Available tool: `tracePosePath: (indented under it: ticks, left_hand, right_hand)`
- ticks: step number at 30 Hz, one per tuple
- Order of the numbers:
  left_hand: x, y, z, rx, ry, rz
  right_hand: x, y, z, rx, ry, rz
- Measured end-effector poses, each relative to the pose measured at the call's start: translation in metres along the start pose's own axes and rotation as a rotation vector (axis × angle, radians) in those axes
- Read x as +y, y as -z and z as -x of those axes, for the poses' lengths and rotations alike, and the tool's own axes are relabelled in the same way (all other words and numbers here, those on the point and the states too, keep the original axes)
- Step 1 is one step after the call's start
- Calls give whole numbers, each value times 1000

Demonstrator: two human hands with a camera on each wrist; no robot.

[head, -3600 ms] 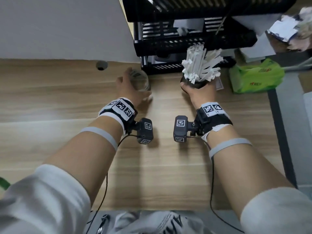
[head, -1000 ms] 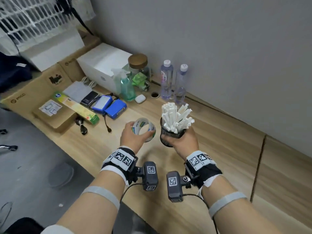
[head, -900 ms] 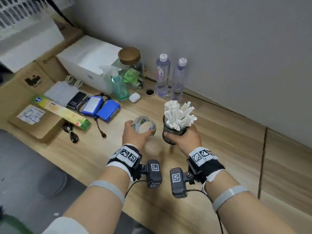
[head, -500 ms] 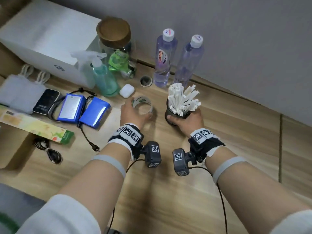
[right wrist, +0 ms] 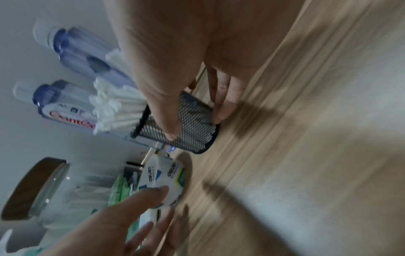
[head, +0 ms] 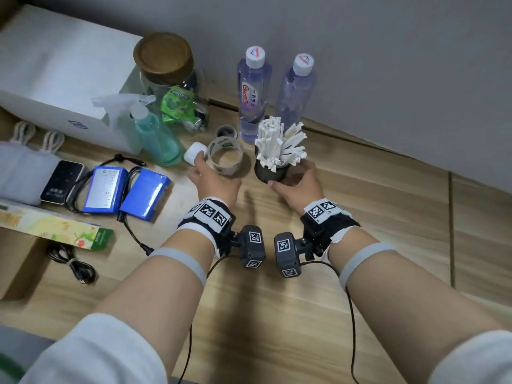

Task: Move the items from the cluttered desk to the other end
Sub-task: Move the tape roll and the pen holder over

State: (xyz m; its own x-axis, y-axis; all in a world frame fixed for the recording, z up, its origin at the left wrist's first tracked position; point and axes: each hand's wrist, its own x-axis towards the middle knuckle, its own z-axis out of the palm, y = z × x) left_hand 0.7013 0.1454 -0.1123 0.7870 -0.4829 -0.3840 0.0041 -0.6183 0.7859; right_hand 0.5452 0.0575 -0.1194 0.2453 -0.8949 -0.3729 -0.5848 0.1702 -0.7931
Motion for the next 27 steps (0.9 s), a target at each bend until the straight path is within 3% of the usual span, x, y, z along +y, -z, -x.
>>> tracePosePath:
  ticks: [5, 9, 13, 17, 20, 22, 27]
  left_hand:
    - [37, -19, 58, 91, -10, 41]
    - [72, -61, 125, 51, 119, 139]
    - [94, -134, 225, -225, 26, 46]
    - [120, -223, 369, -483, -104, 44]
    - [129, -291, 484, -701, -122, 37]
    - [134, -321, 534, -804, -126, 35]
    - [153, -403, 691, -1017, -207, -2]
  right_hand:
    - [19, 64, 38, 84, -86, -96]
    - [39, 151, 78, 199, -101, -227]
    - [84, 263, 130, 327, -66, -370]
    - [153, 393, 204, 461, -24, -431]
    - [212, 497, 271, 479, -98, -461]
    - [240, 543, 298, 508, -178, -484]
    - [322, 675, 390, 717, -248, -563]
